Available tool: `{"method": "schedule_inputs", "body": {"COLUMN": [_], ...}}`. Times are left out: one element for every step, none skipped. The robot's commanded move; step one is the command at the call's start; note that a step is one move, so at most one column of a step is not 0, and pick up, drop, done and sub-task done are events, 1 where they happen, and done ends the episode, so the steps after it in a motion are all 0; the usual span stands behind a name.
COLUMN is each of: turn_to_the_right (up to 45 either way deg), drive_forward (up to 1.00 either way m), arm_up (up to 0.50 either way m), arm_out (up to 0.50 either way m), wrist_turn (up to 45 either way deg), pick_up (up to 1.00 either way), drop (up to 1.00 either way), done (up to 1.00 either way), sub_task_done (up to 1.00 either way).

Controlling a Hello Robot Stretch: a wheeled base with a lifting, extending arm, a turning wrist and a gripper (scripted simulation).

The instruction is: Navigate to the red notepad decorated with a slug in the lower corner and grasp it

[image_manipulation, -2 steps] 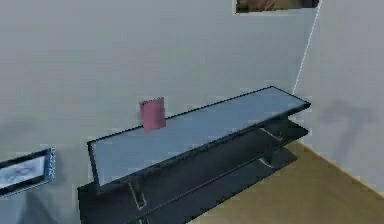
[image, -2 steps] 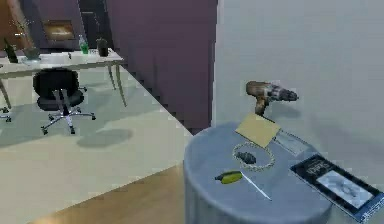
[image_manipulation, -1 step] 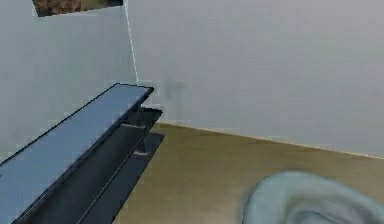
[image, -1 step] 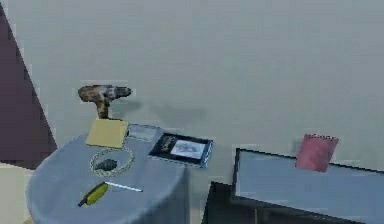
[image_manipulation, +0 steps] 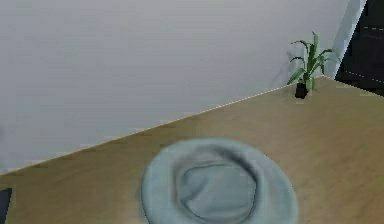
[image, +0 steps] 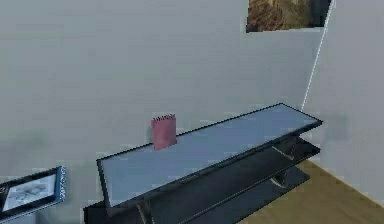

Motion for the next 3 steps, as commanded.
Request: {"method": "schedule_inputs", "body": {"turn_to_the_right": [30.0,0.0,45.0], "drive_forward": [0.00,0.85,0.00], "arm_up": [0.00,0.00,0.00], "arm_out": [0.00,0.00,0.00], "wrist_turn": [0.0,0.0,0.0], "pick_up": [0.00,0.00,0.00], "drop": [0.00,0.00,0.00], "done": [0.00,0.00,0.00], "sub_task_done": [0.00,0.00,0.00]}}
